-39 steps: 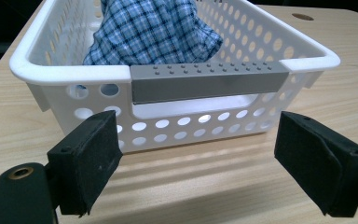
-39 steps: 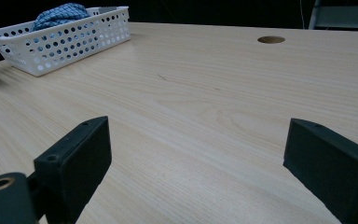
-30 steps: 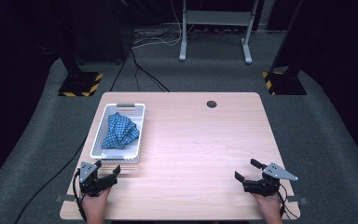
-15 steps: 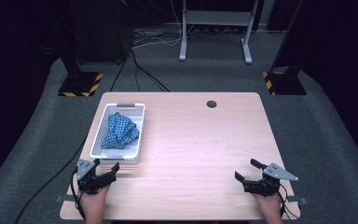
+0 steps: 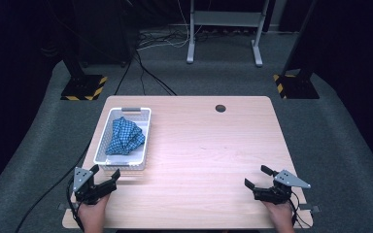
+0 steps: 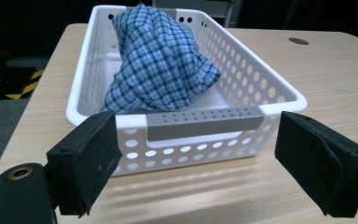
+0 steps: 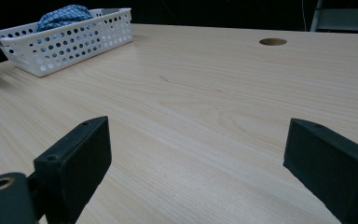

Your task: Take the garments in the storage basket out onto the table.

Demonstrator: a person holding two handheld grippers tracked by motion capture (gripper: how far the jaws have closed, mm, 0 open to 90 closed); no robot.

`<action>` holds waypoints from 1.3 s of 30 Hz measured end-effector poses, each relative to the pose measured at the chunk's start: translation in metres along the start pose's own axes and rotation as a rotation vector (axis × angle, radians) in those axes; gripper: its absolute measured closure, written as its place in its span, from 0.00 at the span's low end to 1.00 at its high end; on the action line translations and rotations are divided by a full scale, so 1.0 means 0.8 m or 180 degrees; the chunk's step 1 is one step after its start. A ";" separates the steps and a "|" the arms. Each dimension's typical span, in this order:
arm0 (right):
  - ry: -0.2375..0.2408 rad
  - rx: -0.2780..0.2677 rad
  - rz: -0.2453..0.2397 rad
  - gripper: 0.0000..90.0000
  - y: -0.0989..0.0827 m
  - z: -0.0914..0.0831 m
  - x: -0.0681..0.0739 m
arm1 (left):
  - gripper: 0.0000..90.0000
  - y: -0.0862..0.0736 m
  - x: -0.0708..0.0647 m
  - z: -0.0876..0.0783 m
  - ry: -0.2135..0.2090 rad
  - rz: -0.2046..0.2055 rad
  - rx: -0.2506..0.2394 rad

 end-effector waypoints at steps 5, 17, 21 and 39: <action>0.0007 0.0000 0.0003 0.07 0.000 0.000 0.000 | 0.15 0.010 -0.002 -0.001 0.0011 0.0039 -0.0023; 0.0008 -0.0003 0.0004 0.07 0.000 0.000 0.000 | 0.15 0.034 -0.004 -0.001 0.0017 0.0064 -0.0086; 0.0010 -0.0004 0.0007 0.07 0.000 0.000 0.000 | 0.15 0.046 -0.005 -0.001 0.0003 0.0030 -0.0131; 0.0014 -0.0011 0.0017 0.07 0.000 0.000 0.000 | 0.15 0.102 -0.011 -0.001 -0.0004 0.0031 -0.0285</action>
Point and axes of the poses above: each handheld gripper's, and its own axes: z roughly forward along the jaws, y roughly out of its top, x roughly to its left, the point moved 7 cm from there along z, roughly forward along the jaws, and after that the axes turned 10 degrees about -z, right-handed, at the moved point
